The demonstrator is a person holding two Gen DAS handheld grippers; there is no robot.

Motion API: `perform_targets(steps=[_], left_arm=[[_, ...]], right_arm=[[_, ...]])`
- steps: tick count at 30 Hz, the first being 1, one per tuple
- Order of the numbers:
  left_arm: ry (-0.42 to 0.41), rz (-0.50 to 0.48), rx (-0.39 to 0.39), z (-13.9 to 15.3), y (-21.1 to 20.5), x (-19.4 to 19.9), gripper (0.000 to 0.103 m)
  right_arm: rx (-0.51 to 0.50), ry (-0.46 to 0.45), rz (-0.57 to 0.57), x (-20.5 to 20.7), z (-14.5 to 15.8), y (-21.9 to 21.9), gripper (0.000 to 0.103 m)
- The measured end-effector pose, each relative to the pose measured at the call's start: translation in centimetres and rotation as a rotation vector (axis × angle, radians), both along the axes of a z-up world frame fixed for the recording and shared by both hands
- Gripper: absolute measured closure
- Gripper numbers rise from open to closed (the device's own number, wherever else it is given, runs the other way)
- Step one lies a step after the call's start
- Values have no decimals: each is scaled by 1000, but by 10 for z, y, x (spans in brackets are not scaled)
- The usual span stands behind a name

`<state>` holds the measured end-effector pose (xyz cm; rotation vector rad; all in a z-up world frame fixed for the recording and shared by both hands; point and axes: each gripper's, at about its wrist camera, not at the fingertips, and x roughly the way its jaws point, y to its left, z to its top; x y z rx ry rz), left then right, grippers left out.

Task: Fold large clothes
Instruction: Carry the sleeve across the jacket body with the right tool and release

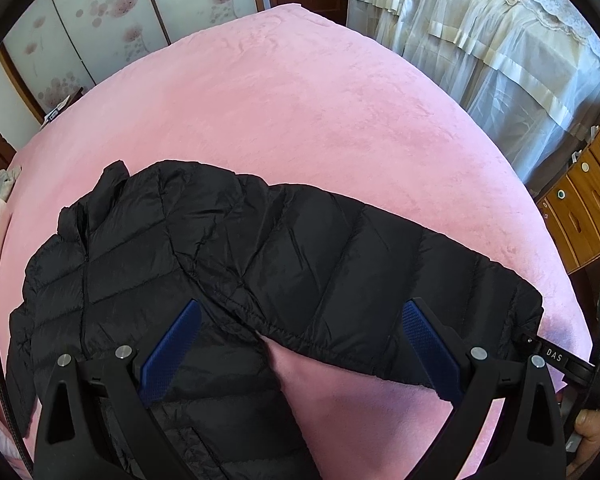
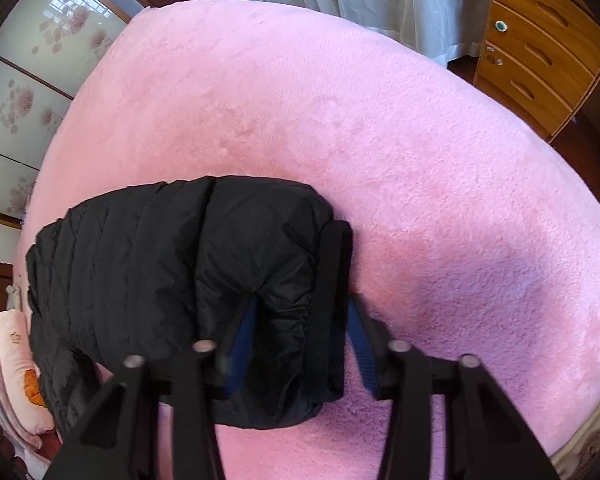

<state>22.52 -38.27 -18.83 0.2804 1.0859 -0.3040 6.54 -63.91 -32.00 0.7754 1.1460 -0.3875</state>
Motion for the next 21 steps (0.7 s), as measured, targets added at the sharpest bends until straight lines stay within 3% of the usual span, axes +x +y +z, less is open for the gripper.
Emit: perform_targets(steps=[3,8,14,21], left_arm=[[-7,6,-4,5,8,-1,3],[-16,35,-19,15,29,1,3],[-10,65,-61,28,64,7,3],[-33,78,-109,52,119,20,3]], right_arm=[[-31,-8,39,5,13,7,92],[-81,-90,39,6,56,26,94],[-114,-264,50,10,141,60,94],[-169,-500,150,45,240,138,94]])
